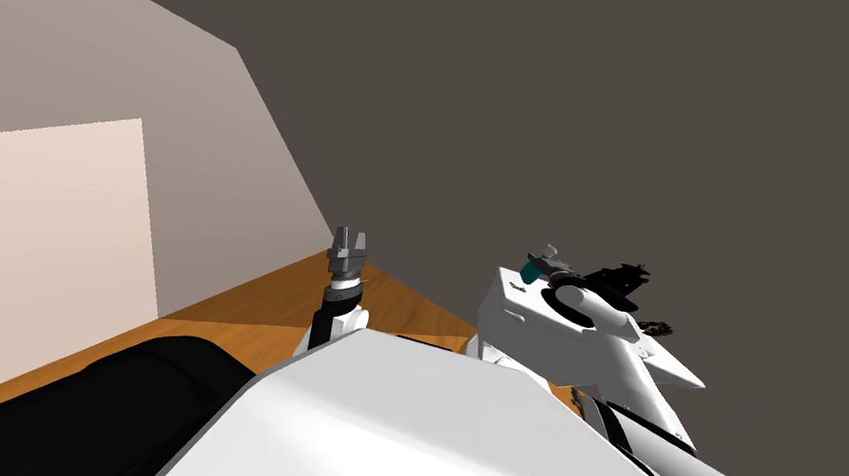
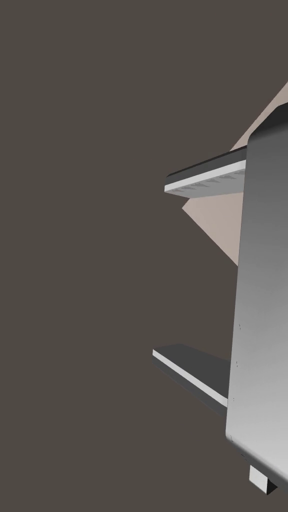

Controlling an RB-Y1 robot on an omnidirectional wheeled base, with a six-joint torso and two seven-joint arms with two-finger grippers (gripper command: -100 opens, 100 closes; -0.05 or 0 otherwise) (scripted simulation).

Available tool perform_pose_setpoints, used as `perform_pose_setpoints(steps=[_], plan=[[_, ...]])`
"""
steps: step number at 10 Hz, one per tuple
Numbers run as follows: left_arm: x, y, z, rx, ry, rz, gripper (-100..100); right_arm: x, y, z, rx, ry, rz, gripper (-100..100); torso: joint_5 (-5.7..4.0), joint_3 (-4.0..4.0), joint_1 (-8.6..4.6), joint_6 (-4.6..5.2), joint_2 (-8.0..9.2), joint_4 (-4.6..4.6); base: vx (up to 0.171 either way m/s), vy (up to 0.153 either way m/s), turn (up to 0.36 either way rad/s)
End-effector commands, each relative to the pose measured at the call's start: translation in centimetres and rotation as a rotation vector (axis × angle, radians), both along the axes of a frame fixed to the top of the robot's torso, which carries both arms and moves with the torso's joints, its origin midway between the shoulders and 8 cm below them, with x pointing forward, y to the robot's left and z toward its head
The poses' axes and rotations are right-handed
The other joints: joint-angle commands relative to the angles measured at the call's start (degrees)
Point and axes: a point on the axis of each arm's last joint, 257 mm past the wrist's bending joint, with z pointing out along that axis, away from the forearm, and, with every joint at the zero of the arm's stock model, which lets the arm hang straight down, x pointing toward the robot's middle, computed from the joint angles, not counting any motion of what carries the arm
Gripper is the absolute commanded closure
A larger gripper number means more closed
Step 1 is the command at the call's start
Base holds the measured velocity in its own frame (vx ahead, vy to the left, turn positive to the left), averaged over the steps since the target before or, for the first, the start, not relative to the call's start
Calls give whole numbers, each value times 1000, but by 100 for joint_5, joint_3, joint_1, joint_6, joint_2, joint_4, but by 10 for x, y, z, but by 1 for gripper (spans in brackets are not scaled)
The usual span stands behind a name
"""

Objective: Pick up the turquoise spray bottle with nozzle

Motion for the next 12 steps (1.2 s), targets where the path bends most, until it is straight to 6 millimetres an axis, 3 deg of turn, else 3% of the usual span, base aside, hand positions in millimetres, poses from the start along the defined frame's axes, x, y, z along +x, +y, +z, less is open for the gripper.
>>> perform_pose_setpoints(steps=[1, 2, 3, 4, 5, 6, 7, 11, 12], plan=[[0, 0, 0, 0, 0, 0, 0, 15, 17, 13, -6, -14, 24, -100, 0, 0, 0, 0, 0, 0, 9, -4, -93], [0, 0, 0, 0, 0, 0, 0, 30, 37, 6, -14, 7, 55, -100, 2, 1, 3, -6, 1, 1, 19, -7, -195], [0, 0, 0, 0, 0, 0, 0, 37, 43, 22, -14, -21, 65, -100, 0, -1, 2, -1, -2, 0, -7, -3, -110], [0, 0, 0, 0, 0, 0, 0, 52, 64, 16, -25, -1, 97, -100, 2, 3, 3, -5, 5, 2, 12, 0, -108], [0, 0, 0, 0, 0, 0, 0, 57, 69, 31, -26, -24, 105, -100, 2, 2, 5, -3, 2, 1, 19, 0, -85], [0, 0, 0, 0, 0, 0, 0, 52, 64, 25, -23, -15, 97, -100, 2, 0, 5, -4, -1, 1, 6, 1, -9], [0, 0, 0, 0, 0, 0, 0, 53, 65, 26, -24, -16, 98, 100, 1, 2, 4, -4, 3, 1, 3, -1, -15], [0, 0, 0, 0, 0, 0, 0, 53, 64, 27, -25, -19, 96, 100, 0, -1, 11, -11, 3, -4, 1, 1, 3], [0, 0, 0, 0, 0, 0, 0, 53, 64, 27, -26, -19, 96, 0, 0, 0, 10, -11, 3, -3, 0, 0, 0]])
